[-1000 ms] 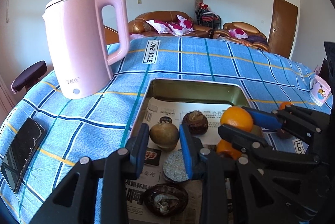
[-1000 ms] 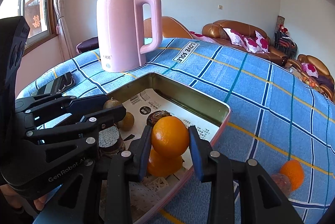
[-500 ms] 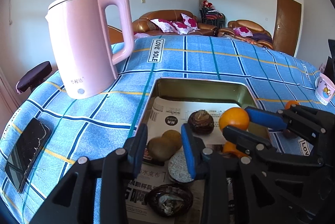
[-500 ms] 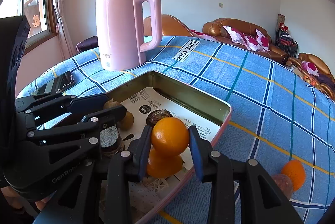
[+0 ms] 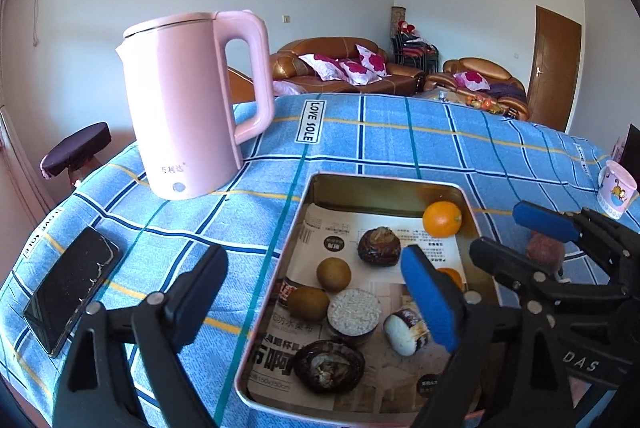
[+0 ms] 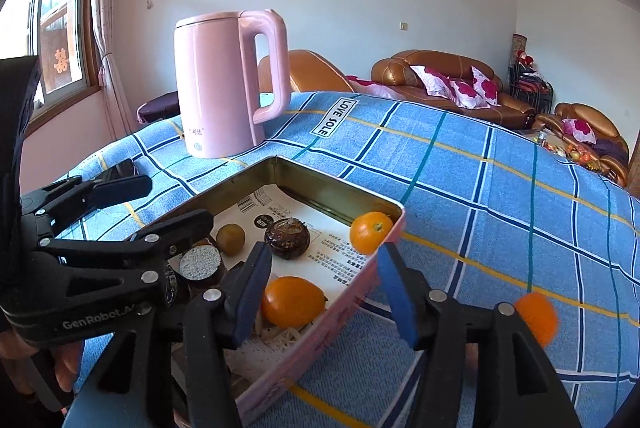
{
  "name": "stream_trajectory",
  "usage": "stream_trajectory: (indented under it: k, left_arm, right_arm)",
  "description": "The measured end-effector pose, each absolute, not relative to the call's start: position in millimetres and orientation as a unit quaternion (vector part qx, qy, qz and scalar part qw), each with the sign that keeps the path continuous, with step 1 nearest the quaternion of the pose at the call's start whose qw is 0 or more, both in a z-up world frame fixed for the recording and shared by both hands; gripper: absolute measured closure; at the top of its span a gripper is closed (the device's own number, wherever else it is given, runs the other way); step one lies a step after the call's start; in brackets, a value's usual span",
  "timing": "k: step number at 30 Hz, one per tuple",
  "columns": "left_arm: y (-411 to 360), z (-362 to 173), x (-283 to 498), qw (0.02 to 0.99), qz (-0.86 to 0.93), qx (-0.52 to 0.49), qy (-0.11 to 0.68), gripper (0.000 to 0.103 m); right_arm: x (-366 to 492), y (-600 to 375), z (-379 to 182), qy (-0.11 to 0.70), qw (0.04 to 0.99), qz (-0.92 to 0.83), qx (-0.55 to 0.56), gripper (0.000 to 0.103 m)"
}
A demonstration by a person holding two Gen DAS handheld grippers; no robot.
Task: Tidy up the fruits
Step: 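Move both grippers from the tin to the fruits on the cloth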
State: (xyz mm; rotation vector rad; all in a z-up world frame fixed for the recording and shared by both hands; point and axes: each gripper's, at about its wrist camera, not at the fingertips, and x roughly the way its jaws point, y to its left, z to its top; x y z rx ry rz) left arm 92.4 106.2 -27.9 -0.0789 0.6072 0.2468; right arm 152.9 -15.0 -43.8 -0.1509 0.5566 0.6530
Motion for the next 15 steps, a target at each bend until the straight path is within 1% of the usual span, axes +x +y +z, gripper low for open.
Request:
stream_trajectory:
  k: [2,4,6,9,15]
  left_arm:
    - [99,-24,92,0.949,0.114,-0.04,0.292,0.008]
    - [88,-22,93,0.951,0.105,-0.035,0.288,0.008]
    - [76,-19,96,0.953,0.095,-0.026,0.285,0.008]
    - [56,-17,100,0.956,0.084,-0.01,0.282,0.005]
    - [11,-18,110,0.957,0.054,0.026,0.285,0.005]
  right_arm:
    - [151,-26,-39,0.262,0.911,0.311,-0.067,0.034]
    - [149,-38,-35,0.253,0.918,0.3,-0.064,0.032]
    - [149,-50,-33,0.252,0.92,0.294,-0.06,0.031]
    - [149,-70,-33,0.251,0.926,0.274,-0.057,0.031]
    - [159,-117,-37,0.26,0.94,0.219,-0.033,0.031]
